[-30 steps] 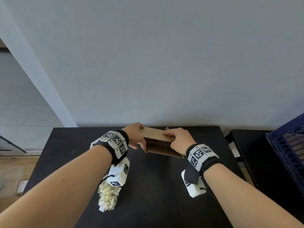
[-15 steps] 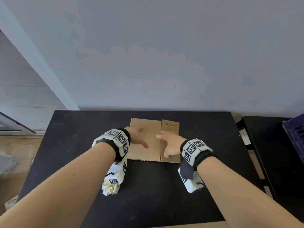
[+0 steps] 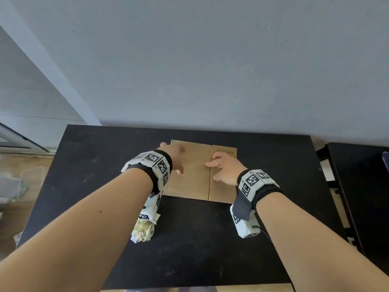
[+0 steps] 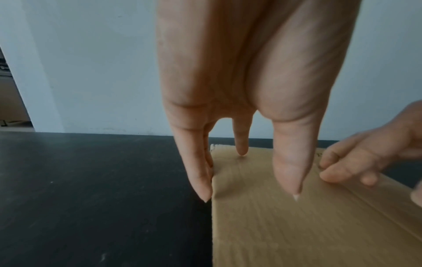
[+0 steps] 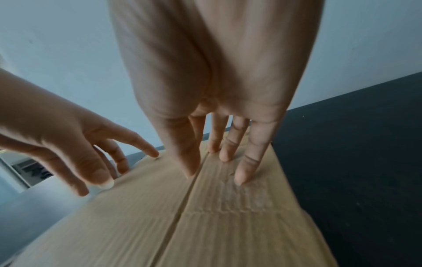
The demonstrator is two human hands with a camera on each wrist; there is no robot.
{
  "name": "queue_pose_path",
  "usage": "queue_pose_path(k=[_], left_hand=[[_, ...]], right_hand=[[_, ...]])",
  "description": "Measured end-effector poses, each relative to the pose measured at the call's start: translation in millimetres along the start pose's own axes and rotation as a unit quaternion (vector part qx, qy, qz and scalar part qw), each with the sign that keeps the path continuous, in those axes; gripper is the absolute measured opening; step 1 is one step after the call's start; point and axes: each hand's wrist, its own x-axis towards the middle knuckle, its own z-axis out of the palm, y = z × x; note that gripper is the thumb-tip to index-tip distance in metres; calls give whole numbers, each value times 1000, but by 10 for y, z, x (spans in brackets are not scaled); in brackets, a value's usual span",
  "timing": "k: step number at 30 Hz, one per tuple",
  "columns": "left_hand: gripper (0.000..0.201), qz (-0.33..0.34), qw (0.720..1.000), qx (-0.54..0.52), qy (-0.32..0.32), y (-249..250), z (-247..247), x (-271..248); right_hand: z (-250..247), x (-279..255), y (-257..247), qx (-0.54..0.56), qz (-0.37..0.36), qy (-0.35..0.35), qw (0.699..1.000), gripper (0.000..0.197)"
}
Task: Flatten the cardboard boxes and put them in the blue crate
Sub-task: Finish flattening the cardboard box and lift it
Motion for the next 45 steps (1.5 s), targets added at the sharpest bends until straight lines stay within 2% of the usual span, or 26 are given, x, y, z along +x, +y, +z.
queue_pose_path(k=[5,9,13,17,20,22,24,25,26,28,30,33,37,39,45], left_hand=[[80,-3,1000,-15,11,-7,60,-20],[74,1,999,-38,8,-15,37,-71],[80,0,995,-98,36,-64,40,-111],[84,-3,982,-172,71,-105,35,-146],[82,-14,971,-222,86,-113,0,-164],[73,-14,966,-242,91,-109,-26,-193],[46,-4,963,-245,109,-94,-57,-224],[30,8,961,-250,115,-74,-69,-236],[20,23,957,-266,109,-41,-75,-248],[20,50,943,-323,71,55,-70,-275],[18,74,933,-351,36,180,-56,-297],[17,95,934,-344,8,366,5,-280],[13,127,951,-283,-5,627,185,-206],[6,127,961,-246,-16,741,291,-130],[18,79,961,-250,-82,898,342,55]], right_hand=[[67,-51,-6,-3,5,8,1000,59],[105,-136,-57,-21,7,-1,1000,66],[4,-177,-91,21,10,-4,1000,52],[-111,-255,-126,99,17,73,992,44],[-169,-323,-103,110,27,149,982,39],[-221,-369,-55,111,39,197,973,32],[-258,-400,3,114,65,221,966,32],[-269,-408,25,119,83,220,965,37],[-273,-410,42,131,100,212,963,47],[-275,-421,65,158,122,193,961,64],[-290,-449,102,164,135,193,958,69],[-317,-506,232,184,156,202,949,71],[-290,-587,462,139,203,200,948,90],[-250,-616,582,120,211,194,950,88],[-189,-553,823,103,236,187,948,78]])
